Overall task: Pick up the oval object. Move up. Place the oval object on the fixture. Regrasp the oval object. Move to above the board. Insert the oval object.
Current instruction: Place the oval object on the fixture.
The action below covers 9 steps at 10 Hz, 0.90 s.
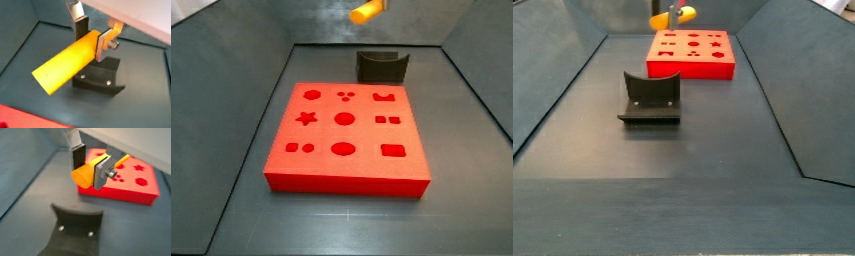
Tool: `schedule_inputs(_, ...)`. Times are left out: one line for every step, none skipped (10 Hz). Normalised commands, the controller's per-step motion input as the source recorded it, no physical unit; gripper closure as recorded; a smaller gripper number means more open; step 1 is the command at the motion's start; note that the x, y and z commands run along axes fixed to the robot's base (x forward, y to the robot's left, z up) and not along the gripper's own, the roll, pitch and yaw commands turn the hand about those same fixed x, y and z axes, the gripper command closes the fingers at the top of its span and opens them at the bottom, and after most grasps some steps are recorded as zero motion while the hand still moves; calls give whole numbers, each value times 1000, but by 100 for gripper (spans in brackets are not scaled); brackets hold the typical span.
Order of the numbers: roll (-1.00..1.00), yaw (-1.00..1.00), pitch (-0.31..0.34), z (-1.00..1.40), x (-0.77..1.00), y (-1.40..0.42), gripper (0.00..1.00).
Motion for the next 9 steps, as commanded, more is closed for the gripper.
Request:
schedule_inputs(-676, 1000, 172, 16, 429, 909, 100)
schedule_inputs(-710, 1000, 218, 11, 333, 701, 100)
schedule_inputs(-761, 1000, 302, 5, 224, 440, 100)
schedule_inputs(-792, 1000, 351, 1, 176, 311, 100)
schedule_inputs(-872, 1000, 527, -2, 102, 79, 100)
schedule_inputs(-854, 917, 587, -4, 87, 62, 100)
schedule_inputs(-648, 508, 590, -4, 85, 66, 100)
schedule_inputs(-546, 338, 585, -8, 90, 60, 100)
schedule_inputs(-379, 90, 532, -12, 105, 47, 100)
